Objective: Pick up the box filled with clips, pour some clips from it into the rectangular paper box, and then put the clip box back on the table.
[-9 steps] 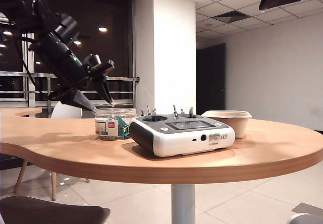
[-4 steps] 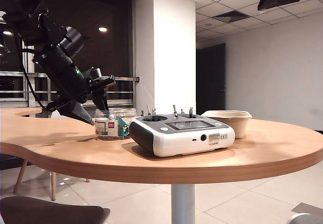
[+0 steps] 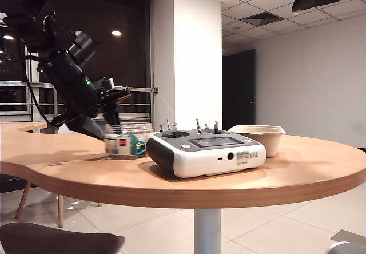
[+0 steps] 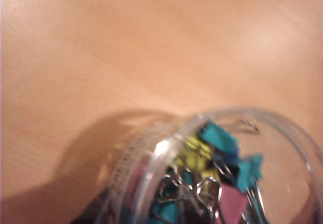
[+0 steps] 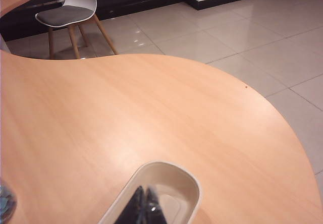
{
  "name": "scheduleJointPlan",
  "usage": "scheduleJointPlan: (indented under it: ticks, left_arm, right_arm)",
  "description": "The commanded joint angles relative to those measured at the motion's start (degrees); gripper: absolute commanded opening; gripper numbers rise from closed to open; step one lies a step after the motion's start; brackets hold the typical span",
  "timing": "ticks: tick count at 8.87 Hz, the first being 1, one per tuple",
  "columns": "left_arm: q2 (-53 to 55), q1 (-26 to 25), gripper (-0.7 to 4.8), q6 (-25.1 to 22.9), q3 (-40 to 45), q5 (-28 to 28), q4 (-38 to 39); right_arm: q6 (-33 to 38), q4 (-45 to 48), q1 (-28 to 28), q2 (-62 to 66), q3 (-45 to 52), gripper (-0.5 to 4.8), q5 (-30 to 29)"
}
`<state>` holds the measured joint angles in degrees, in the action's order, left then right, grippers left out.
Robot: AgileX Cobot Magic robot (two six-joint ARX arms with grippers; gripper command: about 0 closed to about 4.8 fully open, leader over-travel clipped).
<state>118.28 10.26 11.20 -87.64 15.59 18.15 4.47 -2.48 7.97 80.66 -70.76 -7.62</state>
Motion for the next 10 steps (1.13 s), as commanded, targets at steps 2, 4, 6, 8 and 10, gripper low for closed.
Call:
scheduleJointPlan:
  ticks: [2, 4, 6, 8, 10]
  left_arm:
    - [0.02, 0.72, 1.78, -3.56, -0.11, -0.48, 5.68]
    - [0.00, 0.72, 0.89, -3.74, -0.11, -0.59, 5.99]
    - [0.00, 0.74, 0.82, -3.74, -0.15, -0.59, 5.99]
    - [0.00, 0.76, 0.18, -3.74, -0.92, -0.59, 6.21]
    - [0.00, 1.68, -0.06, -3.91, -9.16, -2.64, 7.72]
  right_arm:
    - [0.04, 0.61, 0.07, -0.22, -0.26, -0.01, -0.24]
    - [0.04, 0.61, 0.07, -0.22, -0.26, -0.01, -0.26]
    - [0.04, 0.61, 0.07, -0.22, -0.26, -0.01, -0.24]
    - [0.04, 0.61, 0.07, -0.22, -0.26, -0.01, -0.24]
    - [0.02, 0.59, 0.07, -0.22, -0.26, -0.01, -0.24]
